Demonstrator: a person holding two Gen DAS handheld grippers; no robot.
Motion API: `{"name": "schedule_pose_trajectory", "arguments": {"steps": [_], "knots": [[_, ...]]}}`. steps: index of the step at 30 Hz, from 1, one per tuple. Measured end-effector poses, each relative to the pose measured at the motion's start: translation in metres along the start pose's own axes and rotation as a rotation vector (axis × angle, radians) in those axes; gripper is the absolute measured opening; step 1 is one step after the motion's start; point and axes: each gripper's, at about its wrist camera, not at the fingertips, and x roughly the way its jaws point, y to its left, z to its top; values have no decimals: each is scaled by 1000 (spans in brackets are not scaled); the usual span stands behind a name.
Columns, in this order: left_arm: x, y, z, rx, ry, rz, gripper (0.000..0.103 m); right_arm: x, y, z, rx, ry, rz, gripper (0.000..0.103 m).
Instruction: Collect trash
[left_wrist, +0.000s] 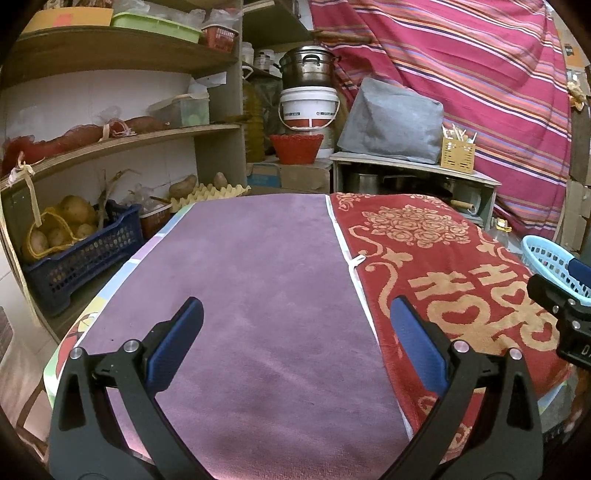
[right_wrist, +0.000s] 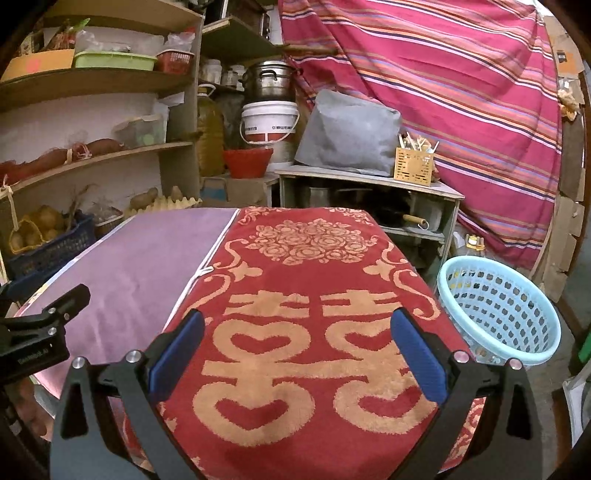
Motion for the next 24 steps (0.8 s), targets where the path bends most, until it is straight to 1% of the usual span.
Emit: {"name": "schedule_pose_trajectory", "arguments": {"steps": [10,24], "knots": [[-2,1,2,-10,-18,6,98,-1,0,1,-9,-1,-6,98],[-3,3,3,-12,-21,5,98,-1,-3,1,-7,-5,-14,98]]}}
